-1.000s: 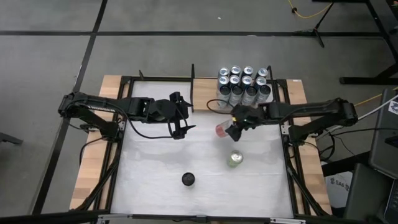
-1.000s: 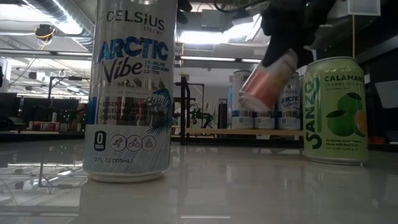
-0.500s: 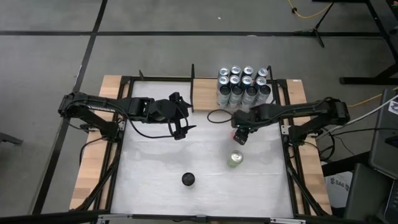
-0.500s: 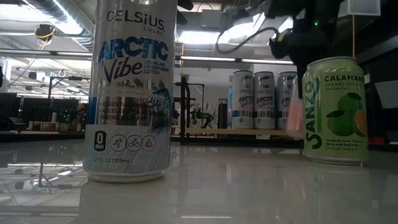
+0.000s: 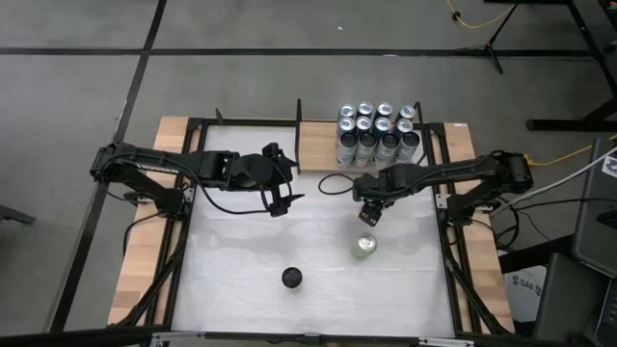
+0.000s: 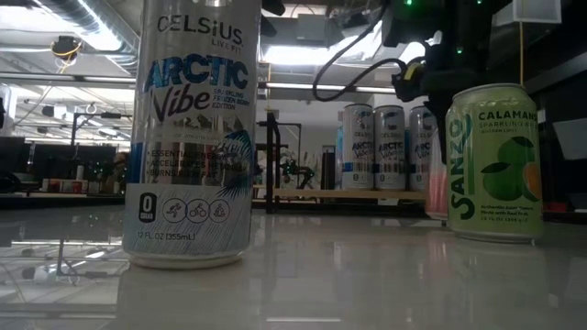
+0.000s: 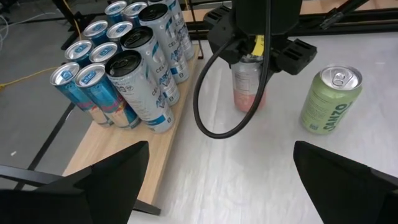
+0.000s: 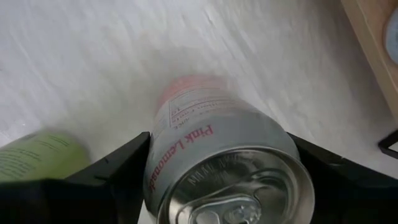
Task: Place canned beverage on shelf
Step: Put the orange-white soda can on the shelf
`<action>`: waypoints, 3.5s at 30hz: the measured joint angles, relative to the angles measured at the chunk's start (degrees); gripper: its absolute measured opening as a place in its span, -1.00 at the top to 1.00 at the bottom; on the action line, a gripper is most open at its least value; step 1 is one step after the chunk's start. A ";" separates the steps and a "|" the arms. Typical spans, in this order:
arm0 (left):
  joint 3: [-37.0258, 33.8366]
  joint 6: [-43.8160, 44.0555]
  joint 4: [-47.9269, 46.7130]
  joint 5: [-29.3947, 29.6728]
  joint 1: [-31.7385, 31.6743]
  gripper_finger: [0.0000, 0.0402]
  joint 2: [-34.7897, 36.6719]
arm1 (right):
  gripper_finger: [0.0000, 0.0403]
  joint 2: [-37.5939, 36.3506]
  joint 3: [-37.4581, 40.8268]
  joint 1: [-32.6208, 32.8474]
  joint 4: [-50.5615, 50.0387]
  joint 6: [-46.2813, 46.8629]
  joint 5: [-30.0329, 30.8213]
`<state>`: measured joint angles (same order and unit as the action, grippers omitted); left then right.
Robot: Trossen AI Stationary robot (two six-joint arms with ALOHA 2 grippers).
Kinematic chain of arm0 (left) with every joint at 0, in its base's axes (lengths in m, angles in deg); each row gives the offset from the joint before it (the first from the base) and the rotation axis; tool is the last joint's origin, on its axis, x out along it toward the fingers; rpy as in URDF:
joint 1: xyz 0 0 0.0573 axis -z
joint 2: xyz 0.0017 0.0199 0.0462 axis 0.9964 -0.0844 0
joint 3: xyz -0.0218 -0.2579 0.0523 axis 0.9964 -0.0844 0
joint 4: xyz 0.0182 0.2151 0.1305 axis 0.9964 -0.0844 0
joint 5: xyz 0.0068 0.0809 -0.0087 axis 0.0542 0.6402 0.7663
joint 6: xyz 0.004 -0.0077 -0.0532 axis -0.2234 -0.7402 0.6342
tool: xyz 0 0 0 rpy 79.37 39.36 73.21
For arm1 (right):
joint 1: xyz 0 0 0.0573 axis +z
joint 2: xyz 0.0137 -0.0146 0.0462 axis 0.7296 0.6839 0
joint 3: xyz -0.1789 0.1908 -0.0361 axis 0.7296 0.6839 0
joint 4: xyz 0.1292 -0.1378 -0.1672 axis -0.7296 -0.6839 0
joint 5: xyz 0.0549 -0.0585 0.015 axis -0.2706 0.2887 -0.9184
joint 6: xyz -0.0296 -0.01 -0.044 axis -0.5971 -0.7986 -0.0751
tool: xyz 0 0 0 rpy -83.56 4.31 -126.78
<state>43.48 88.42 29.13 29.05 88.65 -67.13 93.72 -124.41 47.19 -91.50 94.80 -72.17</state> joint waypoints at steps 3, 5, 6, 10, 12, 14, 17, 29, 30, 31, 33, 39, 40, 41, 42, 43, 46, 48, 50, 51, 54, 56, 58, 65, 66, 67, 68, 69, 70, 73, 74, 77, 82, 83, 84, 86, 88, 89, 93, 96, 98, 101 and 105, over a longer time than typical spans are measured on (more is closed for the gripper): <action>0.00 -0.02 0.00 -0.02 0.02 -0.94 0.00 | -0.53 0.00 0.00 0.00 0.14 0.00 0.01; 0.00 0.00 0.01 -0.01 0.00 -0.94 0.00 | -0.53 0.00 0.00 0.00 0.12 0.00 0.01; 0.00 -0.02 0.00 0.00 0.00 -0.94 0.00 | -0.53 0.00 0.00 0.02 0.12 0.00 0.01; 0.00 -0.02 0.02 0.00 0.00 -0.94 0.00 | -0.53 0.00 0.00 0.00 0.12 0.00 0.01; 0.00 -0.01 0.01 0.00 0.01 -0.94 0.00 | -0.53 0.00 0.00 0.00 0.12 0.00 0.00; 0.00 -0.02 0.02 0.00 0.02 -0.94 0.00 | -0.53 0.00 0.02 0.01 0.12 -0.02 -0.01; 0.00 -0.02 0.02 0.00 0.02 -0.94 0.00 | -0.53 0.00 0.02 0.00 0.10 -0.04 -0.15; 0.00 -0.04 0.01 -0.02 0.02 -0.94 0.00 | -0.82 -0.02 0.04 0.02 0.12 -0.22 -4.50; 0.00 -0.04 0.02 0.00 0.02 -0.94 0.00 | -0.86 -0.02 0.04 0.02 0.12 -0.17 -4.51; 0.00 -0.04 0.00 -0.01 0.02 -0.94 0.00 | -0.90 0.00 0.04 0.00 0.12 -0.11 -4.50; 0.00 -0.04 0.00 0.00 0.02 -0.94 0.00 | -0.95 -0.02 0.04 0.00 0.18 -0.07 -4.50; 0.00 -0.04 0.00 -0.01 0.02 -0.94 0.00 | -0.95 -0.02 0.04 0.00 1.87 0.00 -4.50; 0.00 -0.04 0.00 -0.01 0.02 -0.94 0.00 | -0.95 -0.02 0.04 0.00 2.35 0.00 -4.50; 0.00 -0.04 0.00 -0.02 0.02 -0.94 0.00 | -0.94 -0.02 0.04 0.00 2.71 0.00 -4.50; 0.00 -0.04 0.00 0.00 0.02 -0.94 0.00 | -0.94 -0.02 0.04 0.02 2.90 0.00 -4.50; 0.00 -0.04 0.00 -0.01 0.02 -0.94 0.00 | -0.94 -0.02 0.04 0.00 2.90 0.02 -4.51; 0.00 -0.04 0.00 0.00 0.02 -0.94 0.00 | -0.94 -0.02 0.04 0.00 2.90 0.13 -4.50; 0.00 -0.04 0.00 0.00 0.02 -0.94 0.00 | -0.94 -0.02 0.04 0.00 2.89 1.27 -4.50; 0.00 0.00 0.00 -0.01 0.02 -0.94 0.00 | -0.94 -0.02 0.04 0.00 2.89 2.17 -4.39; 0.00 0.00 0.02 -0.02 0.02 -0.94 0.00 | -0.94 -0.02 0.04 0.00 2.89 2.52 -4.36; 0.00 0.00 0.02 -0.02 0.02 -0.94 0.00 | -0.94 -0.02 0.04 0.00 2.89 3.21 -3.76; 0.00 0.02 0.02 0.00 0.02 -0.94 0.00 | -0.94 -0.05 0.04 0.00 2.80 3.22 -2.86; 0.00 0.02 0.02 -0.02 0.02 -0.94 0.00 | -0.94 -0.11 0.04 0.00 2.44 3.15 -2.36; 0.00 0.07 0.06 -0.02 0.02 -0.94 0.00 | -0.94 -2.00 0.04 0.00 0.57 1.52 -2.97; 0.00 0.07 0.13 -0.02 0.02 -0.94 0.00 | -0.94 -2.67 0.04 0.00 0.44 1.38 -2.99; 0.00 0.07 0.24 -0.02 0.02 -0.94 0.00 | -0.94 -3.18 0.04 0.00 0.42 1.24 -2.97; 0.00 0.07 0.47 -0.01 0.02 -0.94 0.00 | -0.94 -3.90 0.04 -0.02 0.42 0.52 -2.97; 0.00 0.07 0.58 -0.02 0.04 -0.94 0.00 | -0.94 -4.67 0.04 -0.02 0.42 -0.25 -2.97; 0.00 0.07 0.50 -0.02 0.02 -0.94 0.00 | -0.94 -5.43 0.04 -0.02 0.44 -1.06 -2.97; 0.00 0.07 0.54 -0.02 0.02 -0.94 0.00 | -0.94 -7.58 0.04 -0.02 0.45 -3.50 -2.53; 0.00 0.04 0.58 -0.01 0.02 -0.94 0.00 | -0.94 -8.22 0.04 -0.02 0.39 -5.01 -2.08; 0.00 0.03 0.58 -0.01 0.02 -0.94 0.00 | -0.94 -10.31 0.04 -0.02 -0.02 -10.40 -1.33; 0.00 0.02 0.55 -0.02 0.02 -0.94 0.00 | -0.94 -13.57 0.04 0.00 -2.21 -26.47 -1.76; 0.00 0.02 0.55 -0.02 0.02 -0.94 0.00 | -0.94 -14.21 0.04 0.00 -3.05 -29.39 -2.03; 0.00 0.02 0.55 -0.02 0.02 -0.94 0.00 | -0.94 -14.81 0.04 0.02 -3.88 -32.13 -2.15; 0.00 0.04 0.52 -0.02 0.02 -0.94 0.00 | -0.94 -15.55 0.04 0.02 -5.48 -36.66 -2.24; 0.00 0.04 0.51 -0.02 0.02 -0.94 0.00 | -0.94 -15.82 0.04 0.02 -5.84 -39.48 -2.31; 0.00 0.04 0.50 -0.02 0.03 -0.94 0.00 | -0.94 -15.93 0.04 0.02 -5.78 -40.50 -2.38; 0.00 0.07 0.45 -0.02 0.03 -0.94 0.00 | -0.94 -15.99 0.10 0.02 -4.64 -45.67 -3.22; 0.00 0.11 0.46 -0.02 0.04 -0.94 0.00 | -0.94 -15.89 1.56 0.02 -3.45 -51.48 -5.18; 0.00 0.15 0.46 -0.02 0.07 -0.94 0.00 | -0.94 -15.87 2.75 0.02 -3.29 -54.69 -7.09; 0.00 0.21 0.48 -0.02 0.07 -0.94 0.00 | -0.94 -15.86 4.59 0.02 -2.64 -57.23 -7.90; 0.00 1.27 0.48 -0.02 0.07 -0.94 0.00 | -0.94 -15.85 5.84 0.02 -0.53 -57.38 -5.76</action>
<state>43.48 89.69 29.61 29.03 88.71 -67.13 77.87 -118.57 47.21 -92.03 37.42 -77.93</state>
